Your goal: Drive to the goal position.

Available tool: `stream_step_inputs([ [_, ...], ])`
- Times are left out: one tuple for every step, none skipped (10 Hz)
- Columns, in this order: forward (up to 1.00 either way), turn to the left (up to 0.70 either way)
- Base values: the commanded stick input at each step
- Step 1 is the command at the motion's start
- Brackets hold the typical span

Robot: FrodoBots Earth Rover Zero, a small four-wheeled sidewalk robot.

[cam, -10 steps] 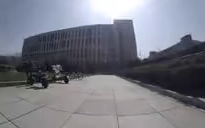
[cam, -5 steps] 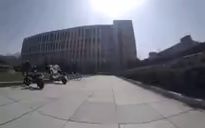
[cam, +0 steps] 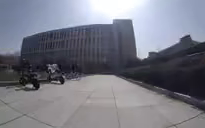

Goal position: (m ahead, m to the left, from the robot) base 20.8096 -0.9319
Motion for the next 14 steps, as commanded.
stream_step_inputs([
  [0.45, 0.0],
  [0.45, 0.0],
  [0.45, 0.0],
  [0.45, 0.0],
  [0.45, 0.0],
  [0.45, 0.0],
  [0.45, 0.0],
  [0.45, 0.0],
  [0.45, 0.0],
  [0.45, 0.0],
  [0.45, 0.0],
  [0.45, 0.0],
  [0.45, 0.0],
  [0.45, 0.0],
])
